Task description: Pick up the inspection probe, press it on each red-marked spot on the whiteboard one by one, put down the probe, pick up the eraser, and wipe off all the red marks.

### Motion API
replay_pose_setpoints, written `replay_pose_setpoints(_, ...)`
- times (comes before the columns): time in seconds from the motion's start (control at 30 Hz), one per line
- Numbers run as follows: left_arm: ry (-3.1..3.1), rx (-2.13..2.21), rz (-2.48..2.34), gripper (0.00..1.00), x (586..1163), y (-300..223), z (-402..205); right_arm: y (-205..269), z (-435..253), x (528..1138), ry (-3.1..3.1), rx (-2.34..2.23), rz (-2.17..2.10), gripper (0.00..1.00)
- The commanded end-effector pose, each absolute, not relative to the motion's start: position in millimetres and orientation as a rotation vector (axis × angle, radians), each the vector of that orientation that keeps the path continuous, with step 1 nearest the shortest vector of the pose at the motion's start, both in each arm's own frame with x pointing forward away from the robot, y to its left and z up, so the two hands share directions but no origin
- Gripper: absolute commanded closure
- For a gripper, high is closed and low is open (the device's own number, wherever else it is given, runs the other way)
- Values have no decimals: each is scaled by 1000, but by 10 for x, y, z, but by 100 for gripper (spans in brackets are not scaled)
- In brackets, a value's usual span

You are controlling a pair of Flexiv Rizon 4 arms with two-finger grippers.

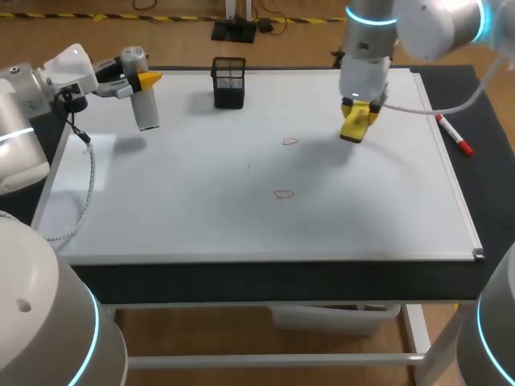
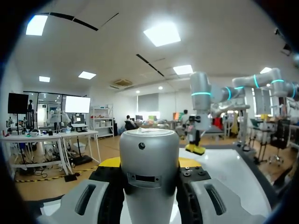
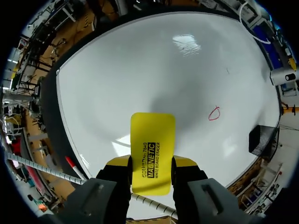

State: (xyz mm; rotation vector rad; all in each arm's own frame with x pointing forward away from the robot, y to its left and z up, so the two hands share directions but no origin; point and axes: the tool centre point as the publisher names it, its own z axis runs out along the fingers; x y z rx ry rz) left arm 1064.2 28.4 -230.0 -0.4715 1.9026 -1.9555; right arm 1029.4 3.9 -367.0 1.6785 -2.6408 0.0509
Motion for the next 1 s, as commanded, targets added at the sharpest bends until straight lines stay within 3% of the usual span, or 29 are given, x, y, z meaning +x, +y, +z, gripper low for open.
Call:
replay_pose_setpoints(0.03,1902,-472,-1953,100,10636,279,-2290,320,-3705,10330,-2583,1708,102,100)
replay_pose_setpoints(0.57,1902,-472,-1953,100,10636,279,-2290,1311,-3833,10269,-2364,2038,87,100)
replay_pose_setpoints(1.0,1902,-472,-1953,100,10636,279,-2290,1612,-3976,10258,-2279,2138,3,100)
